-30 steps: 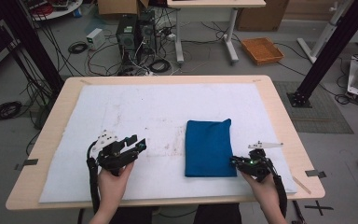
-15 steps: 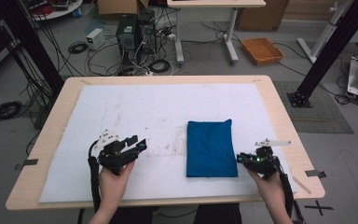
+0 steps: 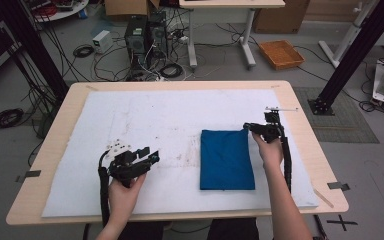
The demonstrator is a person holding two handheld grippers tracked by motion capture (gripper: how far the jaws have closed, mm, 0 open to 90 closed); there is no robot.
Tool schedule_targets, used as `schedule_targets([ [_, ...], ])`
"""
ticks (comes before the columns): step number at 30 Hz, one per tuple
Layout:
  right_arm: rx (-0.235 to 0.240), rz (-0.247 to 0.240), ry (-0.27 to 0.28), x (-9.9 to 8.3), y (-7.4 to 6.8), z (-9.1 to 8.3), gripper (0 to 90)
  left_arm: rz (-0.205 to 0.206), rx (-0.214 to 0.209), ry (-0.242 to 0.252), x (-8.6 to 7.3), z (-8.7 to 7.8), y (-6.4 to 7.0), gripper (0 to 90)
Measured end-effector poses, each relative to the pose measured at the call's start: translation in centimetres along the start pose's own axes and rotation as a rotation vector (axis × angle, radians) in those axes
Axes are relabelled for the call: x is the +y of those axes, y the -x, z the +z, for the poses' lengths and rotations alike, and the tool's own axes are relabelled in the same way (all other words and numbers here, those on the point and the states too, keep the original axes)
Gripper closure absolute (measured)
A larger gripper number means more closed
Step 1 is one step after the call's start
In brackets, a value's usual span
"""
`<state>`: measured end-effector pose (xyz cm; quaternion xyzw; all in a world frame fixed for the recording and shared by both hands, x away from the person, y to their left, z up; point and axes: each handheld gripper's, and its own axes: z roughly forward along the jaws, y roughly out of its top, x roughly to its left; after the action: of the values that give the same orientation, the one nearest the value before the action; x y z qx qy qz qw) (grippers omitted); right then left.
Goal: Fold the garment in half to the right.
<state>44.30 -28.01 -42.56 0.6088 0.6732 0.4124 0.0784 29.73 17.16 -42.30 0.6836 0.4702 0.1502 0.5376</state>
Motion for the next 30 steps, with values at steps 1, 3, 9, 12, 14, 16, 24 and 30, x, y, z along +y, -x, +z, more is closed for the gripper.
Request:
schedule_targets([
  [1,0.018,0.009,-0.011,0.0,0.2,0.4,73.6,0.001,-0.001,-0.005,0.0,0.0,-0.1,53.6],
  [3,0.024,-0.020,0.004,-0.1,0.2,0.8,84.9,-0.003,0.002,-0.006,-0.1,0.0,-0.2,53.6],
  [9,0.023,-0.121,0.097,0.2,0.1,0.4,90.0,-0.021,-0.001,-0.010,-0.3,0.2,-0.6,53.6],
  [12,0.003,-0.128,0.109,0.2,0.5,0.2,90.0,-0.021,0.000,-0.013,-0.3,0.2,-0.5,53.6],
  [14,-0.002,-0.107,0.094,0.1,0.8,0.2,88.3,-0.019,-0.001,-0.014,-0.3,0.2,-0.5,53.6],
  [16,-0.041,-0.123,0.085,0.1,0.7,0.0,81.9,-0.021,0.000,-0.014,-0.3,0.3,-0.5,53.6],
  [24,0.153,-0.257,0.068,0.7,-3.6,1.0,70.1,-0.012,-0.006,-0.025,-0.4,0.5,-0.3,53.6],
  [30,0.220,-0.358,-0.014,0.5,-7.9,4.0,70.0,-0.013,-0.004,-0.024,-0.4,0.3,-0.4,53.6],
])
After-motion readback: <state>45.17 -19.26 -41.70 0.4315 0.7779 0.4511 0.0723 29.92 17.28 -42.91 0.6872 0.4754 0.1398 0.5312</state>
